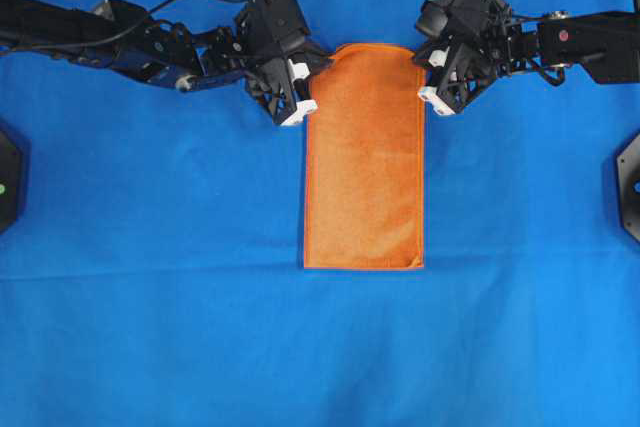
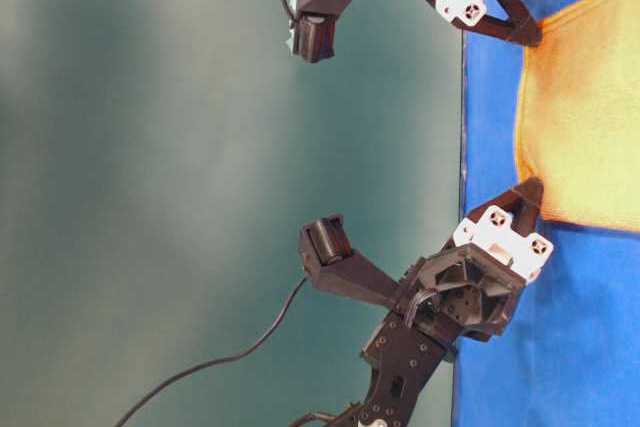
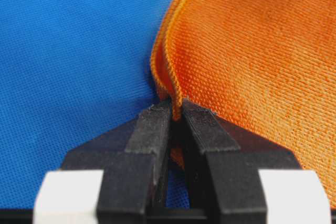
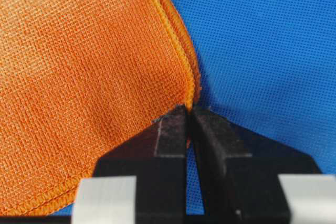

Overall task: Fold the orange towel.
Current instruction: 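Pinch the strip's top two corners with both grippers, then lift the top edge and fold it down onto the bottom half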

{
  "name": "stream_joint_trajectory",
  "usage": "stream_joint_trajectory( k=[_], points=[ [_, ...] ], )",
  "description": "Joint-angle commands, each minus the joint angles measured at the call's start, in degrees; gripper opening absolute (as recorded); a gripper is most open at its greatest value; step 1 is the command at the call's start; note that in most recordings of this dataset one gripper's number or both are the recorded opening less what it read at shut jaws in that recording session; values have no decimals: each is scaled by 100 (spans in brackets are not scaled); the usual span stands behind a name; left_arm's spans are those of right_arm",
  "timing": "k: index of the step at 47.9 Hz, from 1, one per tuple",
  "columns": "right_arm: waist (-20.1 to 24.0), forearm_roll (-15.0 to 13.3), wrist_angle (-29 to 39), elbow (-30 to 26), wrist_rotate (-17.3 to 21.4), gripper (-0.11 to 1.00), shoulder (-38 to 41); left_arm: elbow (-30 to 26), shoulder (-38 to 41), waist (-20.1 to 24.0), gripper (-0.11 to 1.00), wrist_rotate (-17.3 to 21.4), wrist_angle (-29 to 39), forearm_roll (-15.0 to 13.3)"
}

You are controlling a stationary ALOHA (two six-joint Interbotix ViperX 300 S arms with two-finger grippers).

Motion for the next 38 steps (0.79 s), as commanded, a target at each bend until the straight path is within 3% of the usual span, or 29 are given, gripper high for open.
stream_joint_trajectory(
  k=[1, 8, 19, 38],
  points=[
    [18, 9, 53, -97, 9, 4, -185, 0, -193, -35, 2, 26, 26, 9],
    [18, 9, 352, -97, 18, 4, -510, 53, -510, 44, 2, 88, 53, 9],
    [-9, -26, 659, -132, 0, 4, -870, 35, -773, 246, 2, 501, 62, 9],
    [132, 0, 721, -18, 79, 4, -1310, 123, -1160, 141, 2, 571, 457, 9]
  ],
)
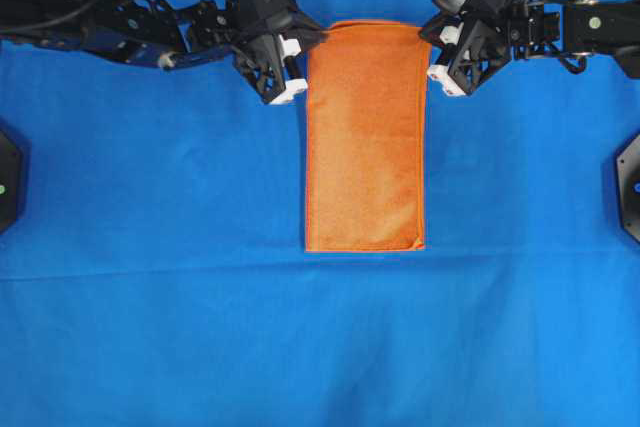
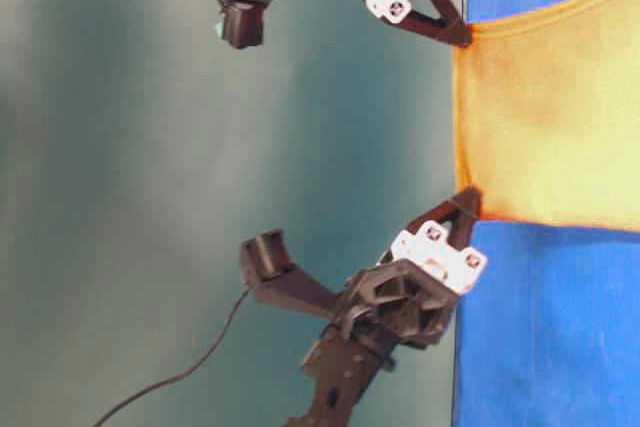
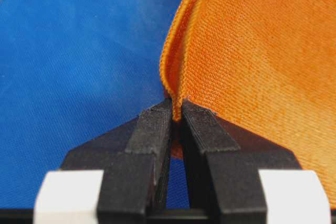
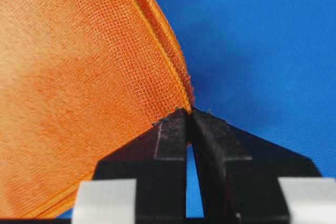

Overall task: Fold the orange towel.
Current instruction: 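Lift the top edge and fold it down onto the bottom half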

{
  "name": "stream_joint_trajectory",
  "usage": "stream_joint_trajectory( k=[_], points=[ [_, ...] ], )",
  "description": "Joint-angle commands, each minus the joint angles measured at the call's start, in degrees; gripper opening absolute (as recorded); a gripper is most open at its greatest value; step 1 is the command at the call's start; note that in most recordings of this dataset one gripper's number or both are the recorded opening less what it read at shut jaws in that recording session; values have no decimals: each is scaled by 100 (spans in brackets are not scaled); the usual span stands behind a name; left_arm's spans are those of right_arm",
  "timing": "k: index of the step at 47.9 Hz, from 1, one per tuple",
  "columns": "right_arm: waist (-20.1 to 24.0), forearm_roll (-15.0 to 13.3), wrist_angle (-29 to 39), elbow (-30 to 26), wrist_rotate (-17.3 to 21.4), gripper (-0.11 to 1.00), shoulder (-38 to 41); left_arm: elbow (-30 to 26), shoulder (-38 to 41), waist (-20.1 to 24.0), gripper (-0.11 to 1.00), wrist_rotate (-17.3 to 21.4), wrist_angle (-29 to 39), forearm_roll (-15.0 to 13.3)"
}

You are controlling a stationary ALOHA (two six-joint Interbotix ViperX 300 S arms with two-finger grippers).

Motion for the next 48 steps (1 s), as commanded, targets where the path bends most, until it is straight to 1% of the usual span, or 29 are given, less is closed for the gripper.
stream_joint_trajectory(
  k=[1, 4, 9, 17, 21, 29, 36, 42, 48],
  points=[
    [105, 26, 44, 18, 26, 4, -343, 18, -387, -114, 2, 18, 70, 18],
    [264, 53, 114, 88, 26, 4, -571, 70, -545, -229, 2, 35, 123, 18],
    [545, 185, 308, 185, 35, 4, -888, 211, -853, -466, 2, 35, 167, 18],
    [1116, 457, 782, 308, 35, 4, -1310, 422, -1151, -817, 2, 0, 176, 18],
    [1371, 606, 949, 352, 53, 4, -1389, 501, -1213, -1011, 2, -97, 176, 0],
    [1890, 1090, 1160, 413, 53, 4, -1362, 527, -1178, -1529, 2, -114, 343, -9],
    [2382, 1424, 1178, 510, 53, 4, -1204, 519, -1107, -1986, 2, -167, 598, -18],
    [2593, 1749, 1143, 536, 53, 4, -870, 545, -949, -2224, 2, -264, 633, -9],
    [2769, 1960, 949, 536, 53, 4, -492, 545, -729, -2382, 2, -343, 633, -9]
  ],
)
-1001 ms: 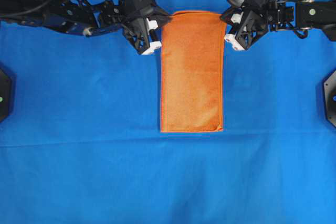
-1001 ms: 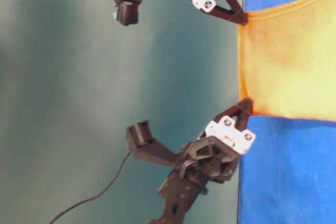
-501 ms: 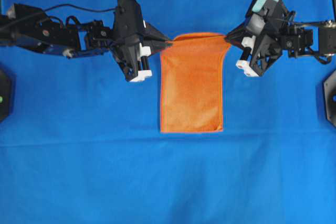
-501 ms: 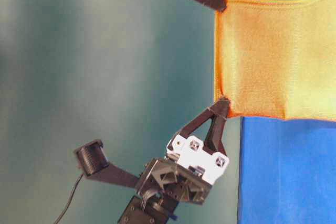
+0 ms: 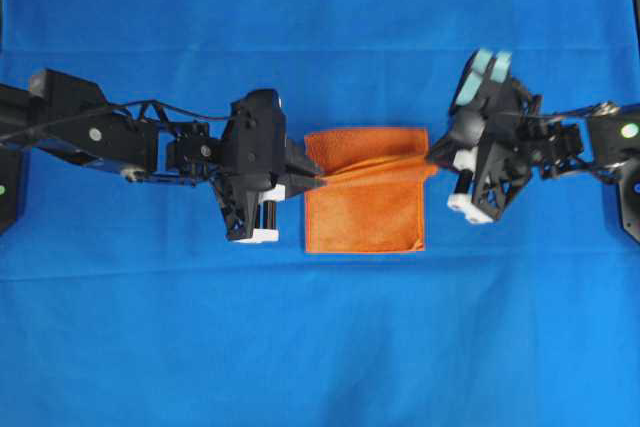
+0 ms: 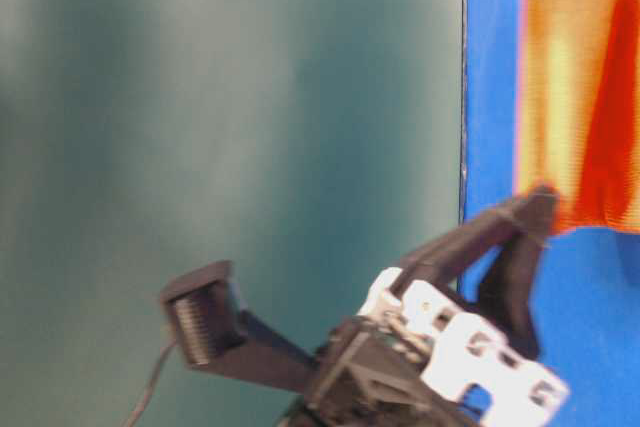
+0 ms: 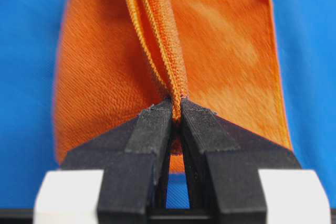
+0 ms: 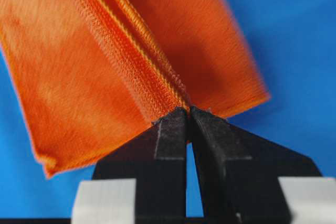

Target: Fold the orange towel.

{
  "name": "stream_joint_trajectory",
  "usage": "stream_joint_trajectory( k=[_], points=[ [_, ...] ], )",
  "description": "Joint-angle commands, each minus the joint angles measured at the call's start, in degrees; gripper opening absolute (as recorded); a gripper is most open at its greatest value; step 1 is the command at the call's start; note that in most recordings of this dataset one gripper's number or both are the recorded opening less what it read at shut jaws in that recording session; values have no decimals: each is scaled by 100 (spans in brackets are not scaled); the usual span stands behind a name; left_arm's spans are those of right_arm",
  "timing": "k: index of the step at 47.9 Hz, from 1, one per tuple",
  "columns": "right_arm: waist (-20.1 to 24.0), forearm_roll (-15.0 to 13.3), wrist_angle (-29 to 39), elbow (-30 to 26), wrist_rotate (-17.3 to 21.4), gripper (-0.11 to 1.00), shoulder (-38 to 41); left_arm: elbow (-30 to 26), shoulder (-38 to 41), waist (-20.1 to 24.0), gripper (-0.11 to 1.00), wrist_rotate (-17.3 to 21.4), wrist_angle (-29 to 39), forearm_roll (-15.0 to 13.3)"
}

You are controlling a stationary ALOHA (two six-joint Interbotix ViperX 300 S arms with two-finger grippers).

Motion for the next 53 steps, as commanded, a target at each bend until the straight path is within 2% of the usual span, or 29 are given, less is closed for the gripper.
stream_joint_trajectory(
  k=[1, 14, 32, 34, 36, 40, 44, 46, 50, 51, 53],
  points=[
    [97, 149, -123, -9, 9, 4, 193, -18, 44, -149, 2, -26, 18, -18],
    [360, 413, -659, -35, 9, 4, 580, -35, 396, -448, 2, -44, -70, -9],
    [536, 492, -809, -132, 9, 5, 659, -44, 422, -606, 3, -97, -211, -9],
    [563, 492, -809, -167, 0, 8, 677, -53, 422, -598, 3, -97, -211, -9],
    [580, 492, -809, -193, 0, 18, 703, -53, 422, -598, 5, -97, -211, -18],
    [615, 483, -782, -246, -9, 45, 721, -53, 422, -589, 19, -97, -211, -9],
    [650, 475, -721, -272, -18, 65, 694, -62, 404, -589, 42, -88, -202, -9],
    [677, 466, -659, -299, -26, 67, 633, -53, 378, -589, 57, -79, -176, -9],
    [747, 466, -492, -343, -62, 62, 431, -26, 255, -589, 80, -70, -123, -9],
    [765, 457, -439, -352, -70, 61, 360, -18, 176, -589, 84, -70, -88, -9],
    [800, 431, -325, -369, -88, 62, 185, 0, 44, -589, 86, -44, -9, -9]
  ],
)
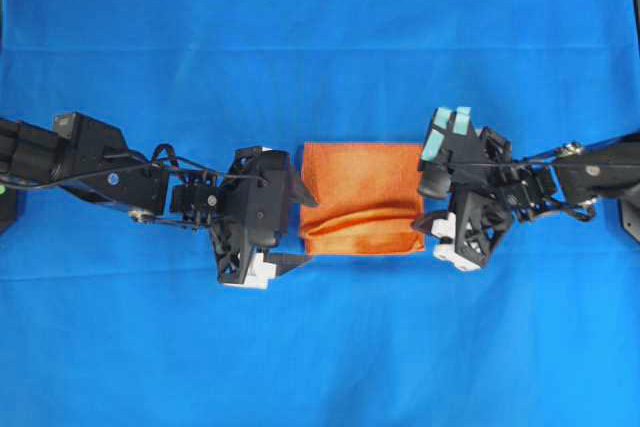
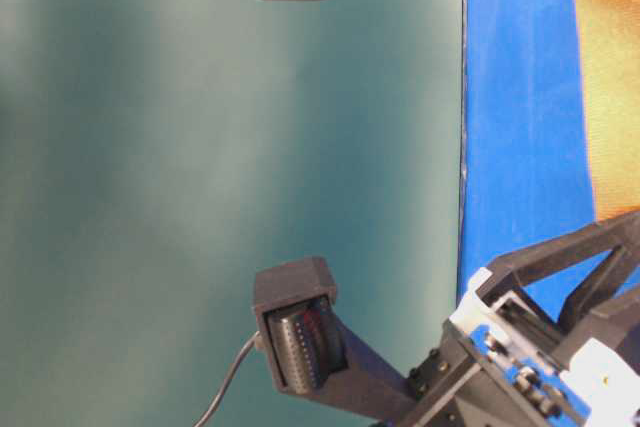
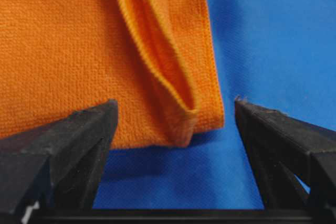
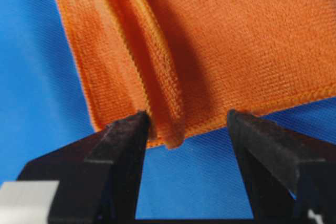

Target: Fold the orange towel.

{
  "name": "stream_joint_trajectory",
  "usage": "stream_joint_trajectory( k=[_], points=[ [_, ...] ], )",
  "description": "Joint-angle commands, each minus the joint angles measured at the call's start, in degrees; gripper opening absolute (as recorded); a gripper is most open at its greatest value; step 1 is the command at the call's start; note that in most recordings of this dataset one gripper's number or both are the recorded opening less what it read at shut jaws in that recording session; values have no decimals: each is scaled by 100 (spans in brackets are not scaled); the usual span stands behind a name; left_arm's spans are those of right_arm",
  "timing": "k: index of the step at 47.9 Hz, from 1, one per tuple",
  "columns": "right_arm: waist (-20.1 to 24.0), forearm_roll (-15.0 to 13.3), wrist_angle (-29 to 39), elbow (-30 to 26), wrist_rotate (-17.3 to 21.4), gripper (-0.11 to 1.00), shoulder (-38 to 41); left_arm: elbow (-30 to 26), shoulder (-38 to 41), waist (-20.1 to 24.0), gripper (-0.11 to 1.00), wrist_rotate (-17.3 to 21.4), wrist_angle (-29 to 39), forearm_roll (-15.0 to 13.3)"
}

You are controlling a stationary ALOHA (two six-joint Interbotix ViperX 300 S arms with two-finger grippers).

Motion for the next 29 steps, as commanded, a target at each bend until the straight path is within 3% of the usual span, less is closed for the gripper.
stream_joint_trajectory(
  k=[1, 10, 15, 21, 29],
  points=[
    [97, -44, 185, -141, -9, 62, -448, -18, -439, -18, 85, 44, 114, -9],
    [202, -255, 861, -114, -9, 62, -1512, 158, -1336, 0, 78, 70, 659, -9],
    [202, -510, 1169, -35, -9, 62, -2083, 360, -1898, 35, 78, 70, 870, -9],
    [202, -879, 1371, 167, -9, 62, -2848, 747, -2689, 114, 78, 70, 888, -9],
    [202, -1169, 1512, 413, 0, 62, -3885, 1415, -3814, 229, 78, 70, 800, -9]
  ],
)
